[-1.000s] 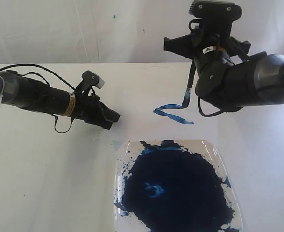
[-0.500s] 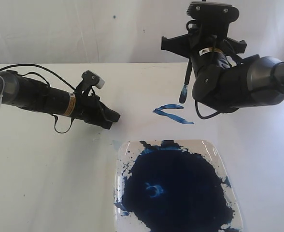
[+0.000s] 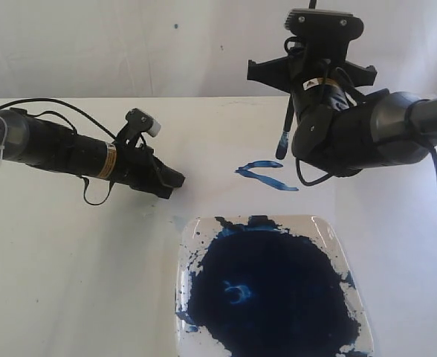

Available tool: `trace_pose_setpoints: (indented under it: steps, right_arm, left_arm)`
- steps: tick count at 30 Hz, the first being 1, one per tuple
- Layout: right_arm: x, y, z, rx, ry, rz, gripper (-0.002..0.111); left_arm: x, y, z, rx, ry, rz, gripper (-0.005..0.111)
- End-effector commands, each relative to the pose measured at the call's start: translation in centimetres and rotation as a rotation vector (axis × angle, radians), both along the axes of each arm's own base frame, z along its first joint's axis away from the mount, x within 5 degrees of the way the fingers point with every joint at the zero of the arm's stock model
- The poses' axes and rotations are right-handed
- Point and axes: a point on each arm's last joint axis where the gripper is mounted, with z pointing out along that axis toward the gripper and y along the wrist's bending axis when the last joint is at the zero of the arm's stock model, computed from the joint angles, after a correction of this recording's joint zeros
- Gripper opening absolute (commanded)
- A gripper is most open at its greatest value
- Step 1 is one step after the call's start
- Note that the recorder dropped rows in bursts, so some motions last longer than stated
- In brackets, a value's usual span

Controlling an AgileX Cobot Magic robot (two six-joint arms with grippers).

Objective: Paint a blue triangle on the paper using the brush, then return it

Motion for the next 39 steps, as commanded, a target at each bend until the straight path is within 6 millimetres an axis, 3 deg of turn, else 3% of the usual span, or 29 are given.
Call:
trace_pose_setpoints:
  steps: [1,30,39]
  right_arm:
    - [0.0,0.0,0.3,-0.007,-0.021,0.002,0.0]
    - [0.2,0.3,-0.9,-0.029,0.045,0.015,0.0]
    - [-0.2,0.4,0.1,-0.021,0.086,0.059,0.0]
  left_arm:
    - [-0.1,-0.1,-0.3,0.021,-0.004,-0.006,0.0]
    - [-0.1,-0.1,-0.3,0.021,-0.004,-0.006,0.0]
    - [-0.1,-0.1,-0.3,0.021,-0.004,-0.006,0.0]
